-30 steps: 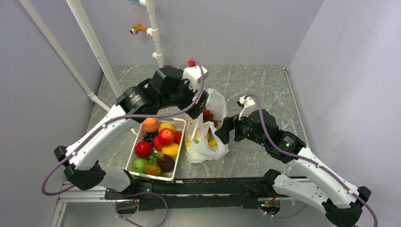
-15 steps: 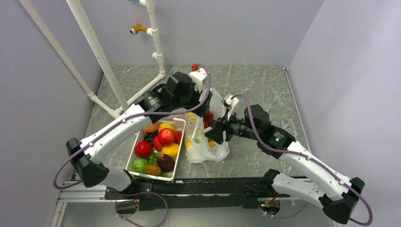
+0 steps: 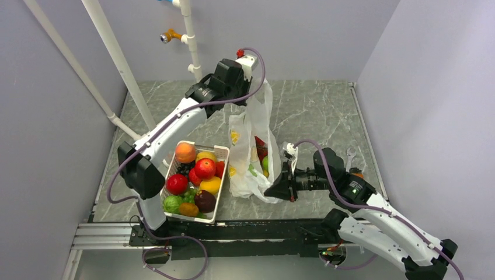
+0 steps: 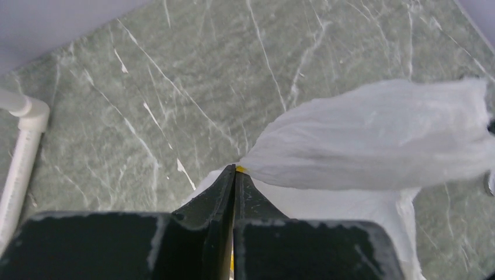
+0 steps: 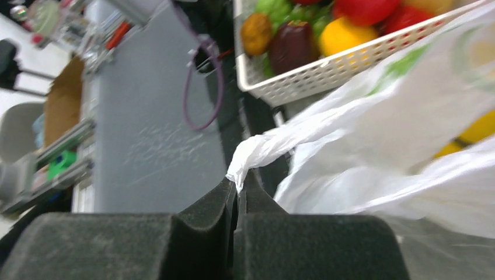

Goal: Take the fake fruits out of the plastic bag
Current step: Adjust the plastic bag at the center of the board.

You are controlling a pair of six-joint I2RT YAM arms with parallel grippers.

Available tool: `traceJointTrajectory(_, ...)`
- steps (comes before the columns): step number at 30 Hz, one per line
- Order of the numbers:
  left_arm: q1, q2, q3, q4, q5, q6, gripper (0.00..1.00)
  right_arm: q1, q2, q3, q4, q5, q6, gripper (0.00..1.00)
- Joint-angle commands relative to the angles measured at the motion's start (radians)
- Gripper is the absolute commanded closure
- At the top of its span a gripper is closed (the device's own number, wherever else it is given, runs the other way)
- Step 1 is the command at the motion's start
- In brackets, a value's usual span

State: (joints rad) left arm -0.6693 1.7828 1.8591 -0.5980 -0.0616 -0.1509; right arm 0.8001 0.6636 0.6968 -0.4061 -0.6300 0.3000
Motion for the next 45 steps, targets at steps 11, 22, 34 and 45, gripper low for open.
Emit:
traceJointTrajectory(11,0.075,0.074,0.229,-0.123,0.221,0.02,0.45,0.016,0.091,-0.058,-0.059,-0.07,0.096,0.98)
traceJointTrajectory(22,0.074,-0.445,-0.305,-0.08,0.297,-0.099,0.07,0.017,0.155,-0.031,0.058,-0.063,0.091,0.88)
traceJointTrajectory(34,-0.108,-0.61,-0.778,0.198,0.186,-0.341,0.01,0.02,0.134,-0.093,0.174,-0.027,0.203,0.67)
traceJointTrajectory(45,-0.137,-0.416,-0.72,0.249,0.132,-0.324,0.63,0.029,0.078,-0.11,0.086,0.072,0.216,0.55)
